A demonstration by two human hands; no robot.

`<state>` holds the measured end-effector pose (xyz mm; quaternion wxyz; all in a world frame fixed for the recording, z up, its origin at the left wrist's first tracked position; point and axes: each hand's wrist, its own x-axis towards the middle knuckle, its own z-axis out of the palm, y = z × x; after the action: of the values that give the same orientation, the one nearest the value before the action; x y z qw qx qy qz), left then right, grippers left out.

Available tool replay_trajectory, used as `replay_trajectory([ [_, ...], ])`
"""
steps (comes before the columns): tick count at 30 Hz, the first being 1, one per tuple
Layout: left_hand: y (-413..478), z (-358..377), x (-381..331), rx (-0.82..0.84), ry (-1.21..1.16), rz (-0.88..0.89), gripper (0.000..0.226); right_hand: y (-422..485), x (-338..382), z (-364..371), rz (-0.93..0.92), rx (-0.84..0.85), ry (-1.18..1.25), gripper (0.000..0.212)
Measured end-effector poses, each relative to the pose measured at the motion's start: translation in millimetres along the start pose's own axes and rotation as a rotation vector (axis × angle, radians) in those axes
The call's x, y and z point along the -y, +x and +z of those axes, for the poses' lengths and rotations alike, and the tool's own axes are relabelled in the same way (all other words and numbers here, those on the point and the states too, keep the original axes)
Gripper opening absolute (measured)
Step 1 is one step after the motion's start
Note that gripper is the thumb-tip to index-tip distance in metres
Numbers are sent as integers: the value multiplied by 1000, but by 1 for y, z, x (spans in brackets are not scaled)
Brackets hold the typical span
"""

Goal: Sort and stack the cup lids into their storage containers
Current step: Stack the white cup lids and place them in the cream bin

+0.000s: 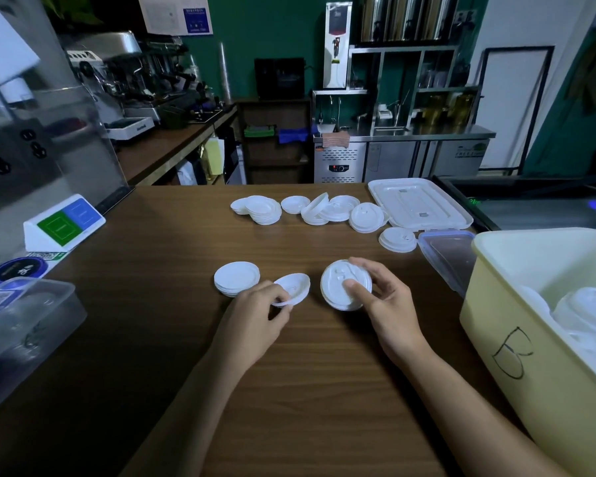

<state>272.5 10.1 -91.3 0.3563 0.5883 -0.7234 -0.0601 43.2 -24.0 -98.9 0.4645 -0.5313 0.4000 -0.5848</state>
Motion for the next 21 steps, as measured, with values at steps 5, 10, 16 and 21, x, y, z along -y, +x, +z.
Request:
replay_trajectory([
  [5, -3, -5, -22, -27, -434, -255, 12, -1, 1, 0, 10, -9, -28, 36],
  [10, -1, -5, -35, -81, -795, -340, 25, -4, 1, 1, -23, -13, -26, 40],
  [16, -1, 9, -38, -46, -1021, -406, 47, -7, 1, 10, -23, 63, -31, 33],
  [21, -1, 22, -28, -87, -791, -413, 24, -9, 3, 15, 58, 80, 42, 31],
])
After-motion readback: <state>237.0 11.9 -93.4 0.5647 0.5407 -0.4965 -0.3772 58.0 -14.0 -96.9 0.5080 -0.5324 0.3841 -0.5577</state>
